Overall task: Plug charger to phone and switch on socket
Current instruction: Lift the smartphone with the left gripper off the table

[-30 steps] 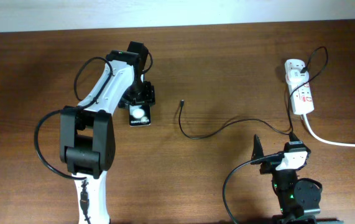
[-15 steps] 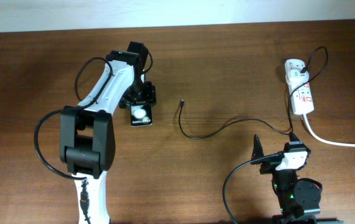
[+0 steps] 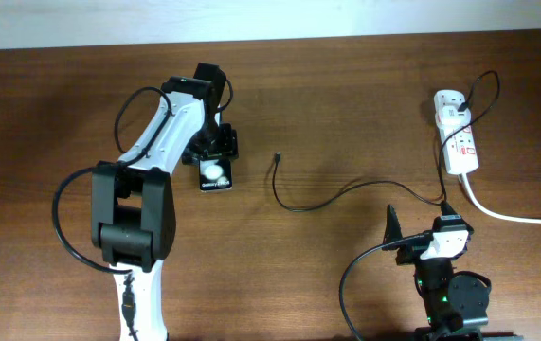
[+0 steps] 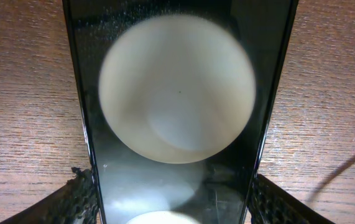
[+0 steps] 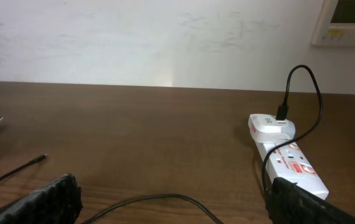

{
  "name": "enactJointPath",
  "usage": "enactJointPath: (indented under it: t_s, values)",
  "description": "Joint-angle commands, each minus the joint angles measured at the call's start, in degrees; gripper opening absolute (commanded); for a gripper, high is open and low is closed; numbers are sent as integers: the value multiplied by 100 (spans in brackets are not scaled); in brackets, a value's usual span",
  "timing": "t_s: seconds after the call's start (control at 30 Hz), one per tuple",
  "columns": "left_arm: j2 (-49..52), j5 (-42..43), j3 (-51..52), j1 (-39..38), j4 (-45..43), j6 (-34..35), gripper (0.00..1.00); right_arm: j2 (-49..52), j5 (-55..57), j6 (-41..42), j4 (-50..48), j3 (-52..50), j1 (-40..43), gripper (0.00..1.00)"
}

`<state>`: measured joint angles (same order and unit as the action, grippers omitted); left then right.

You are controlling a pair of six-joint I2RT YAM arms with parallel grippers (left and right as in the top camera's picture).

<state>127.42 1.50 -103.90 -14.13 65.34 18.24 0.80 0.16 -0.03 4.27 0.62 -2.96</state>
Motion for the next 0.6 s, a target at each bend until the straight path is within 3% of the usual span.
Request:
enactJointPath:
  t_s: [0.0,0.3,0.57]
  values:
    - [17,66,-131,-9,-13,17,64,-59,-9,2,31,-31,-42,99]
    - [17,907,-131,-9,-9,22,60,-59,-9,2,31,-31,-42,99]
    - [17,1182,-131,-9,-7,24,47,-59,-9,4,31,-31,-42,99]
